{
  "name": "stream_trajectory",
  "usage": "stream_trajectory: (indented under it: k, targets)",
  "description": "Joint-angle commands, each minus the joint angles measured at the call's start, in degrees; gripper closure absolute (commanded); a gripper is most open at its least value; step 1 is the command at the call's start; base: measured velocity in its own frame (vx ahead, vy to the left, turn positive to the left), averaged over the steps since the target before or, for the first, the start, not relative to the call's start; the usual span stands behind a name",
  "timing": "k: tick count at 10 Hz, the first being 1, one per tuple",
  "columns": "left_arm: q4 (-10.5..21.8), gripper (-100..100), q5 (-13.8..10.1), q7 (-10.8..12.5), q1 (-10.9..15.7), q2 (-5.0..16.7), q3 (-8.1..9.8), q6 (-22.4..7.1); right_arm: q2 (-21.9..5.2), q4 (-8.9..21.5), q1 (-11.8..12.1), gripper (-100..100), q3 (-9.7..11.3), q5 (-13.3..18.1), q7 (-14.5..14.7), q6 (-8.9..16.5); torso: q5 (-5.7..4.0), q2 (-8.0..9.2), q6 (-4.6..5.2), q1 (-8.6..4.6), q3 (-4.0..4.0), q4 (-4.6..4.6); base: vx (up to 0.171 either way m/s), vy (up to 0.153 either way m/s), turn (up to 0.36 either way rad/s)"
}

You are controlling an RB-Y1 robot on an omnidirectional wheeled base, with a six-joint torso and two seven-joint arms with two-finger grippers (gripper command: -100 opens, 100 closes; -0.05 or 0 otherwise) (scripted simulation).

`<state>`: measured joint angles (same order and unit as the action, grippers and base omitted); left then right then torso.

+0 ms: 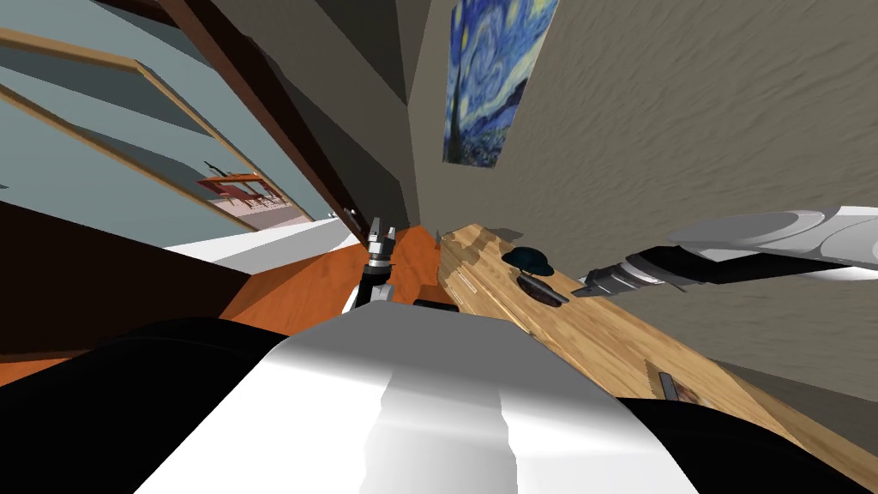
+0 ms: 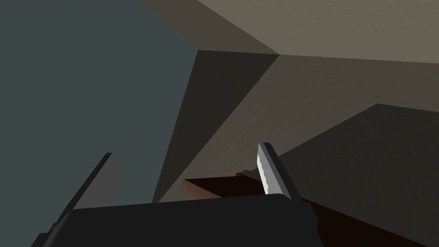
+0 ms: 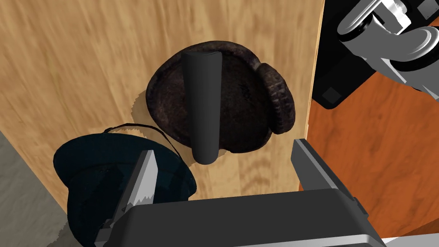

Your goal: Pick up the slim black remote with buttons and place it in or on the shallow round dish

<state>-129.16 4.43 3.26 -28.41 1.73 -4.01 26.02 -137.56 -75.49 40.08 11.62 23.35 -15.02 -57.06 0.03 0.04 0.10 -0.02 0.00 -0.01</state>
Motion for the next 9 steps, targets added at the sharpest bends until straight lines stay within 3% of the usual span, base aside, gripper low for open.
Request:
stream_trajectory:
  k: [1, 2, 3, 4, 9]
  targets:
    - [0.00, 0, 0.00, 0.00, 0.00, 0.00, 0.00, 0.00, -2.76, -0.75, 0.89, -100, -2.49, -0.64, -0.91, -0.62, 0.00, 0.00, 0.00, 0.00, 0.00, 0.00, 0.018, -0.052, -0.258]
    - [0.00, 0, 0.00, 0.00, 0.00, 0.00, 0.00, 0.00, -4.40, -1.93, 0.69, -100, -3.41, -0.93, -1.67, -0.66, -0.03, -0.01, 0.00, -0.06, -0.01, -0.01, 0.022, -0.055, -0.177]
    - [0.00, 0, 0.00, 0.00, 0.01, 0.00, 0.00, 0.00, -3.24, -1.36, 0.68, -100, -2.65, -0.68, -1.09, -0.42, -0.02, -0.02, -0.04, -0.05, -0.02, -0.02, -0.008, 0.006, 0.001]
    - [0.00, 0, 0.00, 0.00, 0.01, 0.00, -0.01, 0.00, -3.42, -1.50, 0.60, 0, -2.73, -0.71, -1.27, -0.47, 0.00, 0.05, -0.04, 0.09, 0.02, -0.01, 0.000, 0.000, 0.000]
    - [0.00, 0, 0.00, 0.00, 0.01, 0.00, -0.01, 0.00, -3.40, -1.49, 0.61, 0, -2.72, -0.70, -1.25, -0.47, 0.01, 0.06, -0.04, 0.11, 0.03, 0.00, 0.000, 0.000, 0.000]
